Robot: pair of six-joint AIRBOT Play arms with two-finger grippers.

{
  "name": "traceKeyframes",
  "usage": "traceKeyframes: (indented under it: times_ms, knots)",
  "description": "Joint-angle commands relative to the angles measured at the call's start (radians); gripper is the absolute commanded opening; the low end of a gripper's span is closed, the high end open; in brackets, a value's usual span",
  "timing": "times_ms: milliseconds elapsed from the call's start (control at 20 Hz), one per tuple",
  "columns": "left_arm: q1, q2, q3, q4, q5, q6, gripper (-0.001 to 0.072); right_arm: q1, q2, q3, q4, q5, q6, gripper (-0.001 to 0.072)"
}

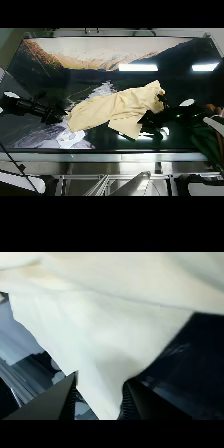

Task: Fold the shirts.

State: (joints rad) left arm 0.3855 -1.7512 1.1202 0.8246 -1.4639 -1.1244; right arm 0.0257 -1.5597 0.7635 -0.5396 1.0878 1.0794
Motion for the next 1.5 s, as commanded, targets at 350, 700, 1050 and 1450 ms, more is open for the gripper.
traceKeyframes:
  times_ms: [350,700,1050,1450]
  knots:
    - [-0.088,-0.001,0.007,-0.032,0.271,0.043,0.0013,0.043,-0.019,0.001,0.127,0.020,-0.063,0.0016]
    - [0.043,0.254,0.268,-0.228,0.061,0.050,0.0013,-0.209,0.429,0.320,0.379,0.222,-0.071,0.0016]
    - [0.205,0.565,0.521,-0.188,0.132,-0.035,0.0014,-0.693,0.731,0.726,0.561,0.087,0.033,0.0016]
    - [0.249,0.641,0.523,-0.495,0.140,0.044,0.0014,-0.721,0.752,0.727,0.550,0.121,-0.016,0.0016]
